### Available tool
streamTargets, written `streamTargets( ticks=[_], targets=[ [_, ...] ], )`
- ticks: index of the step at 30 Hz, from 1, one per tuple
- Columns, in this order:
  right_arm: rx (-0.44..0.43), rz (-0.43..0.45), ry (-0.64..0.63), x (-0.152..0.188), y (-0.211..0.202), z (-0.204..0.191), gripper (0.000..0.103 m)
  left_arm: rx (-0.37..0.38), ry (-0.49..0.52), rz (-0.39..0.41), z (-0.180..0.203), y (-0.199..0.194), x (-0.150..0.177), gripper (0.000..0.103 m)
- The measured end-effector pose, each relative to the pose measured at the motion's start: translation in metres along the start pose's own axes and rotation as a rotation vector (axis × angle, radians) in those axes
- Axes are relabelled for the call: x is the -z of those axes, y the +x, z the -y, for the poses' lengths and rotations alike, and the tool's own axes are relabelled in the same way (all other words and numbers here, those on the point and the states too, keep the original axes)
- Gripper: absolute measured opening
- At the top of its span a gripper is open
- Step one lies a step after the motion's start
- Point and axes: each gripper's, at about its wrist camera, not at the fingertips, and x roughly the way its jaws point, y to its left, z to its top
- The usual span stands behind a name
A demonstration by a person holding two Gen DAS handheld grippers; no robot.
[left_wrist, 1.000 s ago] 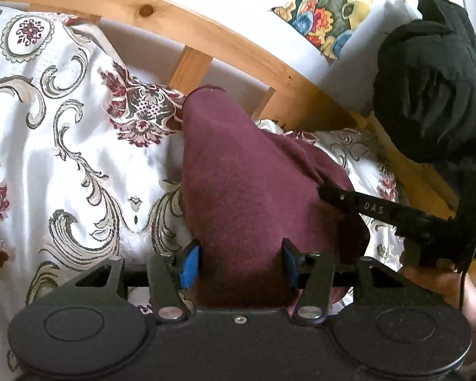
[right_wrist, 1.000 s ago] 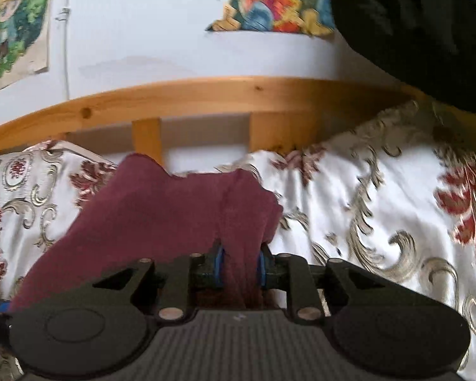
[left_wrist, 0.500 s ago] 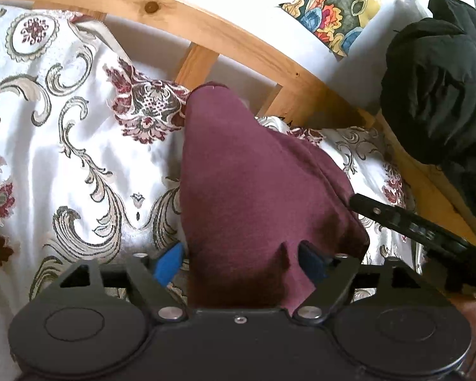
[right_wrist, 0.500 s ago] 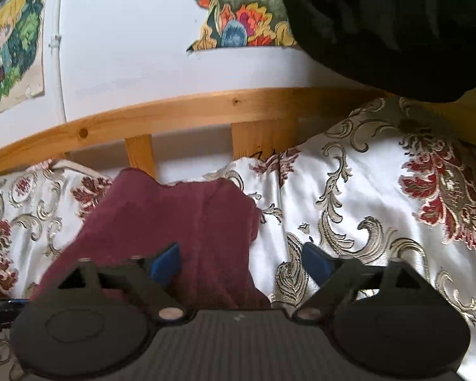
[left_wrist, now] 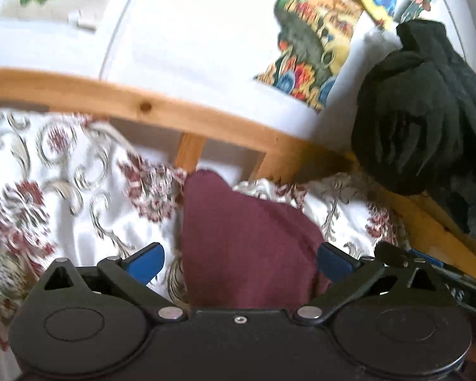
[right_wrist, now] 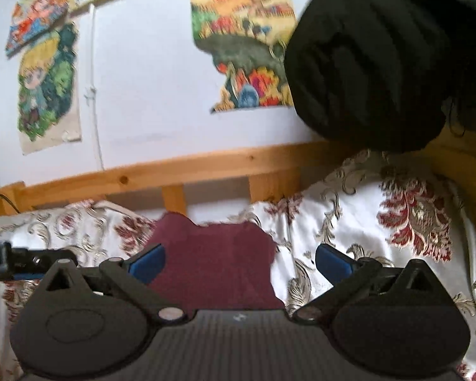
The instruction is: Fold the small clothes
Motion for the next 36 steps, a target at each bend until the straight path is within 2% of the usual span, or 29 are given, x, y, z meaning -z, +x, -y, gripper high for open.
streamTargets(
  ticks=[9, 16, 20, 28, 36],
  targets=[
    [-0.031, 0.086, -0.035, -0.006, -0.067, -0.024, 0.103, -0.035, 0.088, 0.094, 0.031, -0.071, -0.015, 0.102],
    [-0.034, 0.081, -0.042, 0.001, -0.107, -0.027, 0.103, -0.065, 0.133, 0.131, 0.047, -0.123, -0.001, 0.102],
    [-0.025, 0.062, -0.036, 0.007, -0.125, -0.026, 0.103, -0.095, 0.111, 0.136, 0.044, -0.148, 0.017, 0.102],
    [-0.003, -0.058, -0.021, 0.033, -0.143, -0.026, 0.103, -0.111, 0.035, 0.087, 0.031, -0.174, 0.048, 0.102],
    [0.015, -0.14, -0.033, 0.05, -0.144, -0.034, 0.103, -0.132, 0.055, -0.008, 0.026, -0.159, 0.075, 0.102]
  ],
)
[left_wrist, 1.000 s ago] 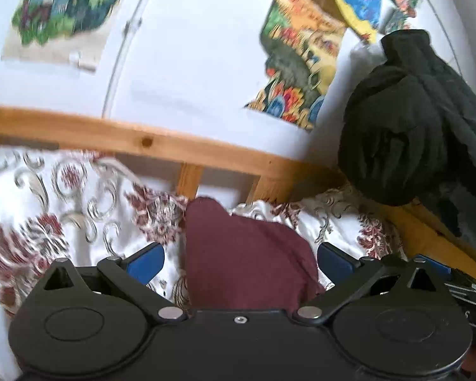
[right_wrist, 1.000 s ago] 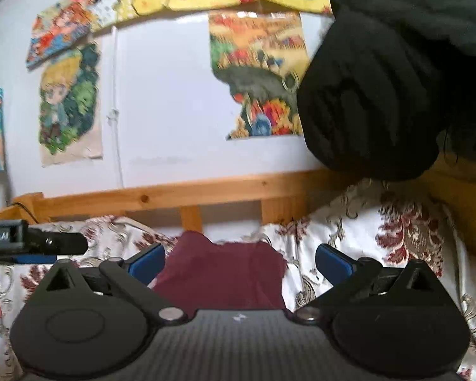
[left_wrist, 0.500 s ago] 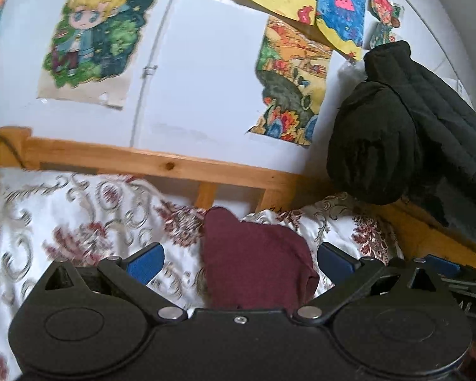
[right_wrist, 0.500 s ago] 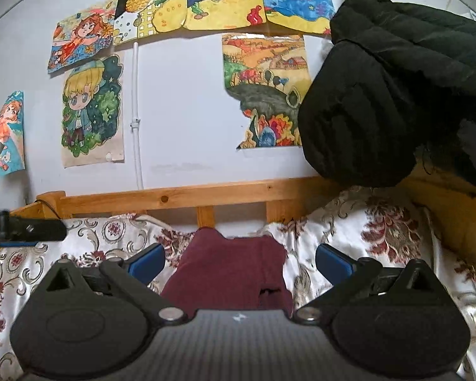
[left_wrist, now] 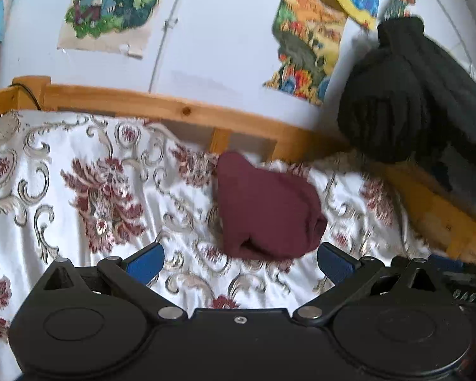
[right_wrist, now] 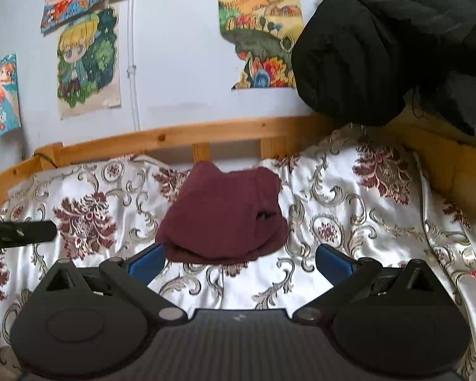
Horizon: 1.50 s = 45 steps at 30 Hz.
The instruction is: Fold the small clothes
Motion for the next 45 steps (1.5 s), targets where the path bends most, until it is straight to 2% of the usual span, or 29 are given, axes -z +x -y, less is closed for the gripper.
streamTargets(
  ticks=[6, 11, 45],
  targets=[
    [0.024, -0.012, 0.012, 0.001, 0.003, 0.002, 0.103, -0.038, -0.024, -0.04, -0.008, 0.011, 0.008, 0.102],
    [0.018, -0.031, 0.028, 0.003, 0.006, 0.004, 0.103, -0.037, -0.068, -0.072, -0.014, 0.016, 0.007, 0.102],
    [0.03, -0.047, 0.045, 0.006, 0.006, 0.006, 0.103, -0.048, -0.054, -0.071, -0.012, 0.015, 0.008, 0.102]
  ],
)
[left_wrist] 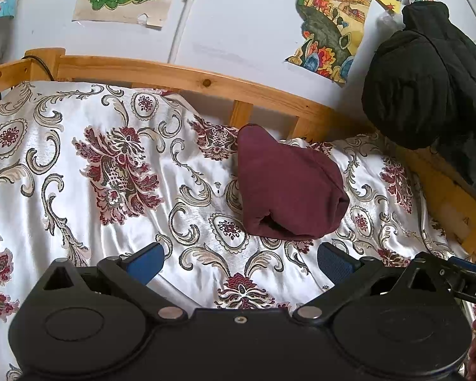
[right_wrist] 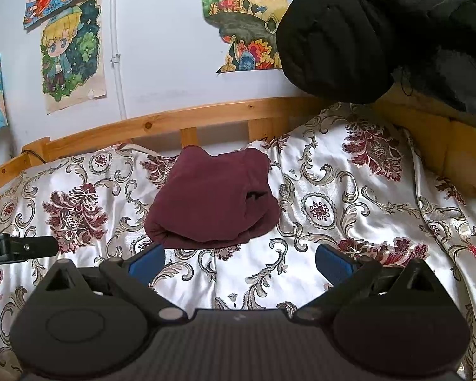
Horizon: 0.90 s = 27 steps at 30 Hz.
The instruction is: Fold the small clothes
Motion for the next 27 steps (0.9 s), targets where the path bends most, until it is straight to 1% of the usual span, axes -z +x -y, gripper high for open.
streamTargets(
  ticks=[27],
  targets=[
    [0.005, -0.017, 0.014, 0.0031, 0.001, -0.0007, 0.103, -0.003, 0.002, -0.002, 0.0004, 0.0006, 0.0002, 0.102]
  ],
)
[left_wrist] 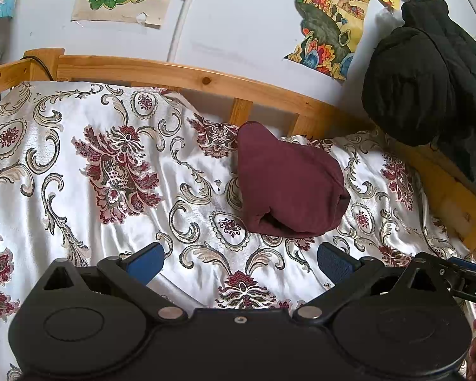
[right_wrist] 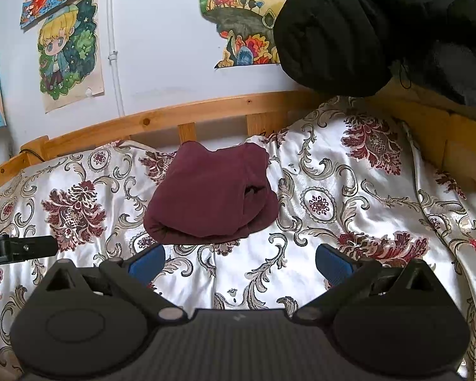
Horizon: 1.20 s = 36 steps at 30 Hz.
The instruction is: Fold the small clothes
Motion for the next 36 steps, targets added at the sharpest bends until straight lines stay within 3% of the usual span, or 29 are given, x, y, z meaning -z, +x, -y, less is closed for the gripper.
streamTargets(
  ticks=[20, 25, 27, 30, 33, 36],
  targets=[
    [0.0, -0.013, 0.007, 0.001, 0.001, 0.0, 0.103, 0.002, 0.006, -0.011, -0.001, 0.0, 0.003, 0.102],
    [-0.001, -0.019, 0.01, 0.001, 0.002, 0.0, 0.103, -0.003, 0.004, -0.066, 0.0, 0.006, 0.002, 0.102],
    [0.0, -0.022, 0.011, 0.002, 0.002, 0.0, 0.103, -0.039, 0.02, -0.106, 0.002, 0.011, 0.002, 0.102],
    [0.0, -0.025, 0.012, 0.002, 0.003, 0.0, 0.103, -0.164, 0.095, -0.165, 0.007, 0.02, 0.002, 0.102],
    [-0.001, -0.029, 0.012, 0.002, 0.003, -0.001, 0.103, -0.264, 0.166, -0.133, 0.011, 0.018, 0.005, 0.102],
    [-0.002, -0.034, 0.012, 0.002, 0.004, -0.001, 0.103, -0.304, 0.202, -0.103, 0.014, 0.013, 0.004, 0.102]
  ],
)
